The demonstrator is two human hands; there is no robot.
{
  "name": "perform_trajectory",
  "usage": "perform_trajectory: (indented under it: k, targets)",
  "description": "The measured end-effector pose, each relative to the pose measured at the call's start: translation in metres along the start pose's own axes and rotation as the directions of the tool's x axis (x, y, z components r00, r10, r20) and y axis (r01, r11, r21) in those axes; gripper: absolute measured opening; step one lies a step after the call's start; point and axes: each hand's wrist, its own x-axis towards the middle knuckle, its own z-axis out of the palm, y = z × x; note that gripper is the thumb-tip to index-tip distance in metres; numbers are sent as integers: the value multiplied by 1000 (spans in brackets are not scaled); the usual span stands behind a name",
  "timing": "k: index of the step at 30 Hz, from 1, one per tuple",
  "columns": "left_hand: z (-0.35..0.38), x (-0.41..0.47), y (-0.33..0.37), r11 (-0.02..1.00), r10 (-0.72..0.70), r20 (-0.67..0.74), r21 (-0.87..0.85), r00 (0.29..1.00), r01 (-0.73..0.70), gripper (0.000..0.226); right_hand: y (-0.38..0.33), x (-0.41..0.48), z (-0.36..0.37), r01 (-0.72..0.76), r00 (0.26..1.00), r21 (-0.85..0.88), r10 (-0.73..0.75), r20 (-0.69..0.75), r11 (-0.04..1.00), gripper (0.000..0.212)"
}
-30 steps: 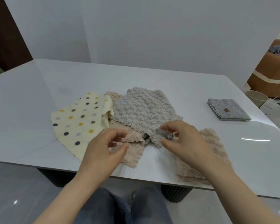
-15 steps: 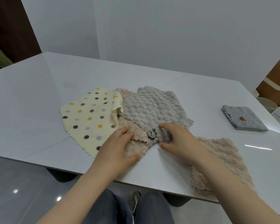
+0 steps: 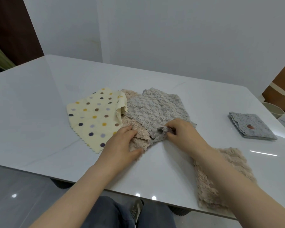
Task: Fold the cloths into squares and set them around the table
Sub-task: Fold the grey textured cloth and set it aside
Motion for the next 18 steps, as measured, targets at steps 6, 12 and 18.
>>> perform_trajectory:
  k: [6, 12, 18]
  targets:
    - [-3, 3, 1, 1000, 21, 29, 22, 999, -21, 63, -4, -3, -17, 26, 995, 54, -21, -96, 998, 24]
    - [-3, 23, 0, 995, 25, 97, 89, 995, -34, 67, 0, -5, -18, -19, 995, 80, 26, -93, 997, 26]
    - [-12, 43, -5, 1000, 11, 28, -15, 1000, -11, 47, -6, -3, -35, 9, 977, 145, 22, -213, 989, 24]
